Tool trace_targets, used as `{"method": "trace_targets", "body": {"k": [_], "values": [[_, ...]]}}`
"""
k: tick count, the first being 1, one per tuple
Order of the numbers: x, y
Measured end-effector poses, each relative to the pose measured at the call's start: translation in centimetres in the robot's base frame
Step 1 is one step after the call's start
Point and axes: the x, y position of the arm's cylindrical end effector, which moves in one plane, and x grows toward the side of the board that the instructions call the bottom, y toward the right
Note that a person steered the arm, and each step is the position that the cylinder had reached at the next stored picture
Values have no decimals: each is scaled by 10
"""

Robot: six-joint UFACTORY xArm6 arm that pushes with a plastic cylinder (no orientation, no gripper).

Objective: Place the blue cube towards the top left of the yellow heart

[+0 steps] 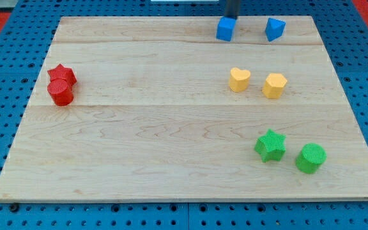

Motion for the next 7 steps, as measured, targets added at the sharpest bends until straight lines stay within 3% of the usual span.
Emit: {"method": "trace_targets", "body": {"k": [1, 2, 3, 4, 5, 6, 7], "values": [[26, -48], [83, 46], [52, -3], [55, 80], [86, 127], [126, 81], [115, 106]]}}
